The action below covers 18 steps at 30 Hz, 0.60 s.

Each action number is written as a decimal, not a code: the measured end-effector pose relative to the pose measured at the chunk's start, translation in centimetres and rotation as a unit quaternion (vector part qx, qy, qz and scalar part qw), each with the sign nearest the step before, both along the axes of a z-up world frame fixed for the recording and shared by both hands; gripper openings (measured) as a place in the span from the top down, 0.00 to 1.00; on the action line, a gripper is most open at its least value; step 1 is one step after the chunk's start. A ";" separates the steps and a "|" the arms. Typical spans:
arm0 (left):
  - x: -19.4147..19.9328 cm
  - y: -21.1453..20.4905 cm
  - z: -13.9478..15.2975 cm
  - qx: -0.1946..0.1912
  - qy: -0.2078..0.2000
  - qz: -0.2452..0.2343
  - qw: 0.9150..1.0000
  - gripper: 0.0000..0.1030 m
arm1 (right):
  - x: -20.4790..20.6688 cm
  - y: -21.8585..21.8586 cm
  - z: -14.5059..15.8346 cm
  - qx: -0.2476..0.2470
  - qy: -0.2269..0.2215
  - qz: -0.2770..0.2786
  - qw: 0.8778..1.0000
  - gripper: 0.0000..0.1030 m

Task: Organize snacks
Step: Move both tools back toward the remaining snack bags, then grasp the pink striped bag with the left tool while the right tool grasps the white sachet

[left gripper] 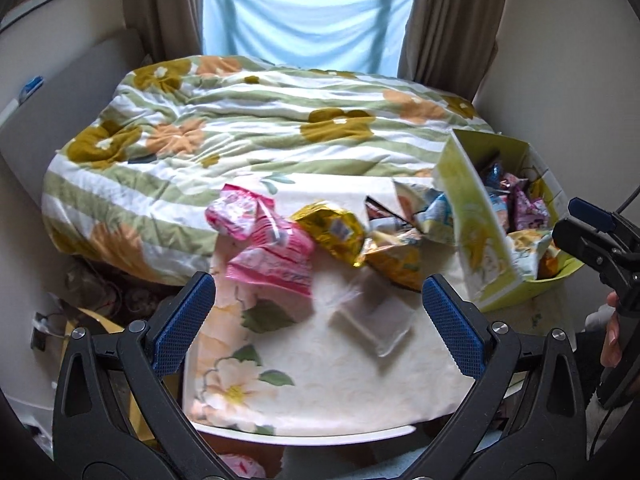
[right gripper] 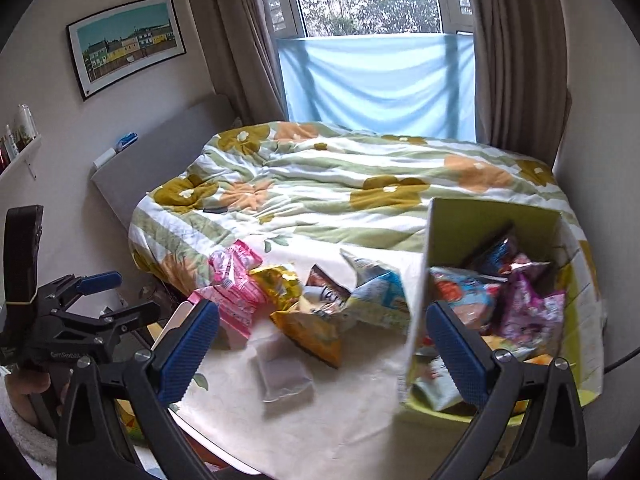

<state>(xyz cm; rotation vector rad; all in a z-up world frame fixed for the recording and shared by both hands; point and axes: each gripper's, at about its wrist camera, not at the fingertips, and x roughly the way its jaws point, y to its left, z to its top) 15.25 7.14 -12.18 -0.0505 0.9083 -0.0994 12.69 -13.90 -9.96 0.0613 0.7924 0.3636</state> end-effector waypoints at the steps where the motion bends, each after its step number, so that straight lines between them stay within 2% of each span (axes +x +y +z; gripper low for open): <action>1: 0.4 0.9 -0.6 0.001 0.003 -0.003 1.000 0.01 | 0.1 0.5 -0.4 0.000 0.006 -0.001 1.000 0.00; 8: 3.4 3.7 -4.6 0.016 0.014 -0.041 0.999 0.01 | 1.3 4.9 -5.3 -0.023 0.047 -0.006 0.999 0.00; 14: 7.1 3.1 -9.3 0.037 0.033 -0.089 0.995 0.01 | 2.1 7.3 -10.6 -0.050 0.078 -0.015 0.996 0.00; 18: 9.4 2.2 -12.3 0.049 0.048 -0.105 0.992 0.01 | 2.8 8.7 -14.2 -0.075 0.099 -0.004 0.992 0.00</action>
